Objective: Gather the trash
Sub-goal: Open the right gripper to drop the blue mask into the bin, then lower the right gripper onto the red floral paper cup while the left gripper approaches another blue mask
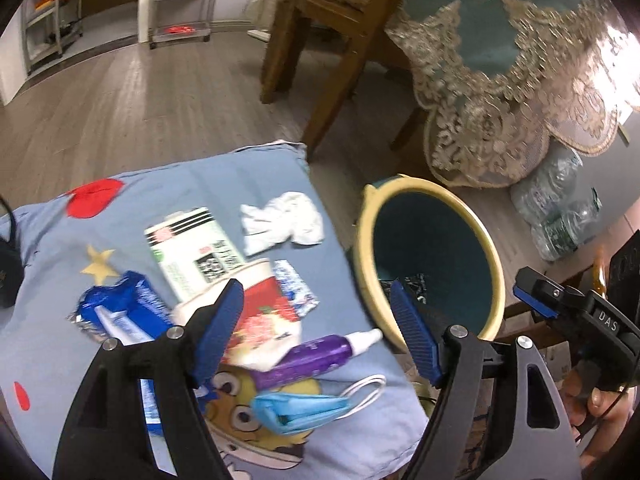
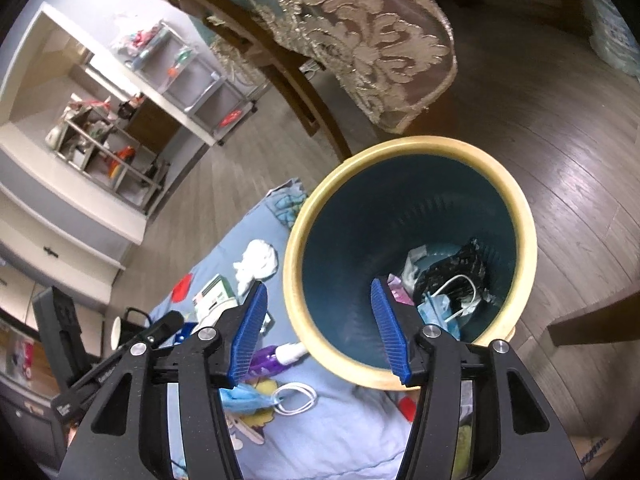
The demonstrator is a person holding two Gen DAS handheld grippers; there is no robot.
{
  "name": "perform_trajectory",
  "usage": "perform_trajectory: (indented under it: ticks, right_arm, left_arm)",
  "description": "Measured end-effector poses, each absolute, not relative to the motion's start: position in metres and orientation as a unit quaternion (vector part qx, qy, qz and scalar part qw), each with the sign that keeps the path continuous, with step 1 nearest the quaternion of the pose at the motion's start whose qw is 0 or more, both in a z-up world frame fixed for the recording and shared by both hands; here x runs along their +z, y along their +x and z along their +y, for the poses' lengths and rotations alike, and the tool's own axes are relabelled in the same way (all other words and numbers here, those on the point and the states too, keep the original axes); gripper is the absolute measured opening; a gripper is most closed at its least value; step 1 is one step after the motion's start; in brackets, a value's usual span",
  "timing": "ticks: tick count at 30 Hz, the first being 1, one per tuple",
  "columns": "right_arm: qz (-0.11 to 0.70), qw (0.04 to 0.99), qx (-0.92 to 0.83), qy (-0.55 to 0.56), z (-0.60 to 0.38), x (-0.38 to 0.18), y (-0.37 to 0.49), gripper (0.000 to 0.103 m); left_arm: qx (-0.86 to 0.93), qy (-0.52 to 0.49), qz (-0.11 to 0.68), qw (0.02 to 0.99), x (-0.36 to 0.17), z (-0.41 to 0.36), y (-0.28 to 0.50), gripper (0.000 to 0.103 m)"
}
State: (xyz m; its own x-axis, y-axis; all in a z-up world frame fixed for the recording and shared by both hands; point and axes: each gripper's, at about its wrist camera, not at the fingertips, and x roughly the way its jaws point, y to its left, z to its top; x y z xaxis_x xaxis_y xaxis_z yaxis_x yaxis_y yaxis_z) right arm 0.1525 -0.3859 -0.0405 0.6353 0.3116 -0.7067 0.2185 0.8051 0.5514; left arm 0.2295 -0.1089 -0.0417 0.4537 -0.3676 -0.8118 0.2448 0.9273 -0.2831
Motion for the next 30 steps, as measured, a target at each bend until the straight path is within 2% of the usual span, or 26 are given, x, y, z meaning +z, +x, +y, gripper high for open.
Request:
perform_trajectory:
  ticks: [16, 23, 25, 30]
  right_arm:
    - [0.438, 0.850, 0.051, 0.289, -0.368, -0.042, 0.156, 0.056]
    - [0.444, 0.853, 0.062, 0.269, -0.357, -0.041, 0.163, 0.056]
    - [0.446, 0.853, 0.065, 0.264, -0.353, -0.043, 0.165, 0.056]
    - [0.451, 0.852, 0.077, 0.255, -0.341, -0.045, 0.170, 0.056]
  left_arm:
    - [-0.115, -0.072, 0.538, 0.832, -0.081, -0.077, 0.236, 0.074]
    - [-0.113, -0.181, 0.556, 0.803, -0.104, -0.053, 0.231, 0.072]
    - [-0.122, -0.201, 0.554, 0.799, -0.106, -0.050, 0.230, 0.064]
    - [-0.131, -0.251, 0.552, 0.784, -0.113, -0.042, 0.232, 0.063]
